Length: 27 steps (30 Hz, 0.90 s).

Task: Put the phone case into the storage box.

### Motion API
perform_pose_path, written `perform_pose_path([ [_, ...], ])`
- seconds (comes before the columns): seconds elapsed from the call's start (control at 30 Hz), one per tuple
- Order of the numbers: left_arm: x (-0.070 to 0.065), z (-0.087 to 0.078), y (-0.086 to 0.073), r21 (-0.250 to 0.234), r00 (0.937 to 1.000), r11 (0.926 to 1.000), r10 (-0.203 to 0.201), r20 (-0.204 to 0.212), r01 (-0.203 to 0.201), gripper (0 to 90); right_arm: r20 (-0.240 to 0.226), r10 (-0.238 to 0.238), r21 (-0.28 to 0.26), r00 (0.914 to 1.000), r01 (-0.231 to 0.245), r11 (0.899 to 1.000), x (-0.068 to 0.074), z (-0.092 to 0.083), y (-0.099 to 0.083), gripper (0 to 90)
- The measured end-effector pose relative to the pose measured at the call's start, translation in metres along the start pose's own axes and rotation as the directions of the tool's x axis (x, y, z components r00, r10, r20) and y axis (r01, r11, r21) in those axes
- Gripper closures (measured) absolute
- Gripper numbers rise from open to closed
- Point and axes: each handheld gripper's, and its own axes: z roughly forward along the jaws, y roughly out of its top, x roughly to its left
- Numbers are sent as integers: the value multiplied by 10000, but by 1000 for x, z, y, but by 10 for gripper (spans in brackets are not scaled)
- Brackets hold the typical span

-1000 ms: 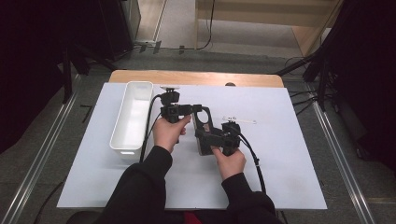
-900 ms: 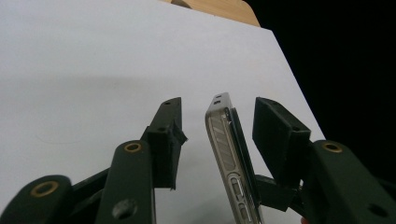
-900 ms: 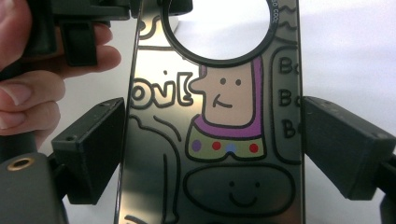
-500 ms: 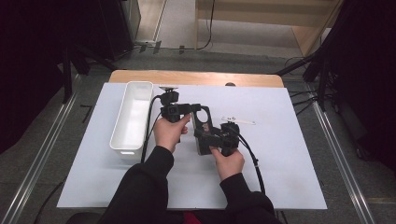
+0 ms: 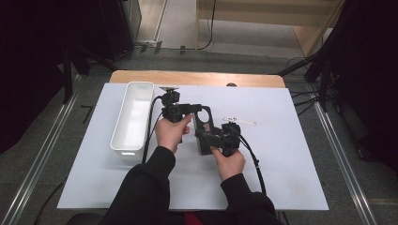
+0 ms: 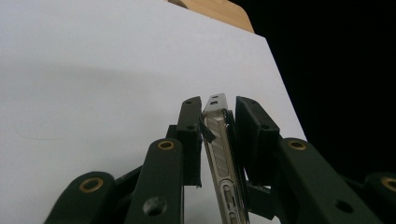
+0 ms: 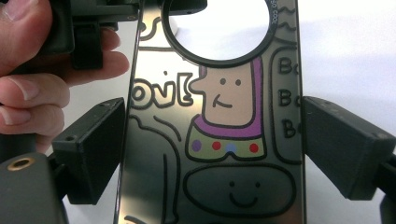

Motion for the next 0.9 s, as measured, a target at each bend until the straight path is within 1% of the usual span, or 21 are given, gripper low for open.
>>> perform_pose_path([
  [0.23, -1, 0, 0, -50, 9998, 10000, -51, 176, 51, 739, 32, -17, 47, 10000, 17, 10000, 0, 1, 0, 97],
  [0.37, 0, 0, 0, -1, 9995, 10000, -96, 293, 96, 747, 47, -66, 80, 10000, 66, 9999, 0, 1, -1, 97],
  [0.47, 1, 0, 0, 90, 9990, 9996, -253, 364, 250, 752, 71, -56, 137, 10000, 55, 9999, 0, 2, -1, 97],
  [0.57, 1, -1, 0, 92, 9991, 9997, -210, 355, 207, 758, 104, -102, 163, 9999, 100, 9998, 0, 3, -1, 97],
  [0.73, 1, -1, 0, 126, 9984, 9997, -198, 522, 192, 769, 165, -203, 220, 9997, 200, 9996, 1, 4, -1, 97],
  [0.9, 1, -1, 1, 106, 9970, 9995, -313, 706, 306, 774, 226, -256, 214, 9994, 251, 9995, 1, 4, -1, 97],
])
